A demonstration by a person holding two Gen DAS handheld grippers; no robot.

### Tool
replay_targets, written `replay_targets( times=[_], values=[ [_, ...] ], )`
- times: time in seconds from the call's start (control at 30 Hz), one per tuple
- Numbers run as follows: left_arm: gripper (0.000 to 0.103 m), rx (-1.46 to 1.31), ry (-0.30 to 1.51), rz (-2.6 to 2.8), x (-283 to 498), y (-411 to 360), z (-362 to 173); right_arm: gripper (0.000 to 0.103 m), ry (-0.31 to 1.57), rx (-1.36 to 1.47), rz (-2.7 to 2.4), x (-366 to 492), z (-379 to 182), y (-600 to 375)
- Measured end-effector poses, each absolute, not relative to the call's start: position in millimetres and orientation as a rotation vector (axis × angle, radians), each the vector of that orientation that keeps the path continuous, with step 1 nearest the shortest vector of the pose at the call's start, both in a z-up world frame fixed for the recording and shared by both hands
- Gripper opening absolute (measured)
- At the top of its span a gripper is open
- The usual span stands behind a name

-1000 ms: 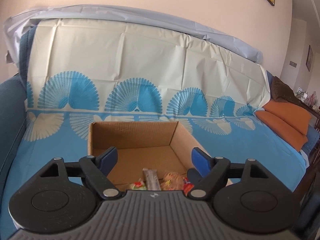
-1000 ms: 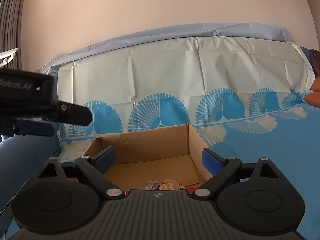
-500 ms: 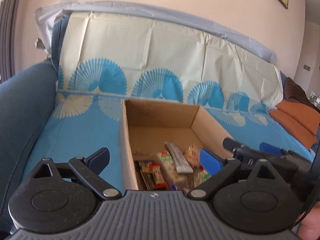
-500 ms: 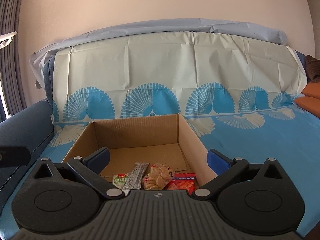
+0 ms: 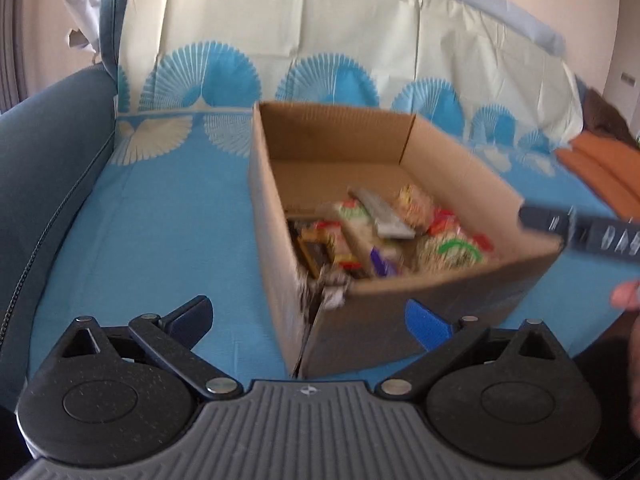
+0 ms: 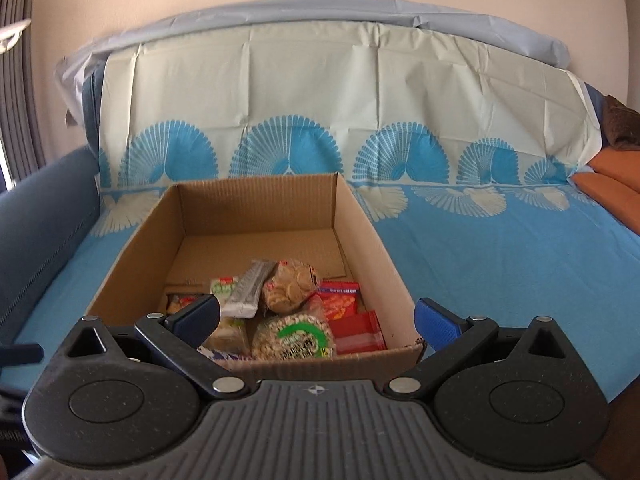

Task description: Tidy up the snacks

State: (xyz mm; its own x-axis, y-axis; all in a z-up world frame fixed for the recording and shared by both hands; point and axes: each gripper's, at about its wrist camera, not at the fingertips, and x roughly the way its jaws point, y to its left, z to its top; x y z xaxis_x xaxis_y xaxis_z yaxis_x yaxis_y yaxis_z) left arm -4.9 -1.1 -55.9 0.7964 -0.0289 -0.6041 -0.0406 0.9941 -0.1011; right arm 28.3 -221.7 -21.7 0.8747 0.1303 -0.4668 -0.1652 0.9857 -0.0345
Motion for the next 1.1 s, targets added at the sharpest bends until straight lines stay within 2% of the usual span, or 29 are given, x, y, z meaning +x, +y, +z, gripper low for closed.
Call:
replay_targets(
  times=[1.1],
  values=[
    [0.103, -0.137, 0.652, 0.049, 2.9, -5.7, -45.1, 0.102, 0.524, -0.094, 0.176, 41.7, -31.4, -210.1]
  ],
)
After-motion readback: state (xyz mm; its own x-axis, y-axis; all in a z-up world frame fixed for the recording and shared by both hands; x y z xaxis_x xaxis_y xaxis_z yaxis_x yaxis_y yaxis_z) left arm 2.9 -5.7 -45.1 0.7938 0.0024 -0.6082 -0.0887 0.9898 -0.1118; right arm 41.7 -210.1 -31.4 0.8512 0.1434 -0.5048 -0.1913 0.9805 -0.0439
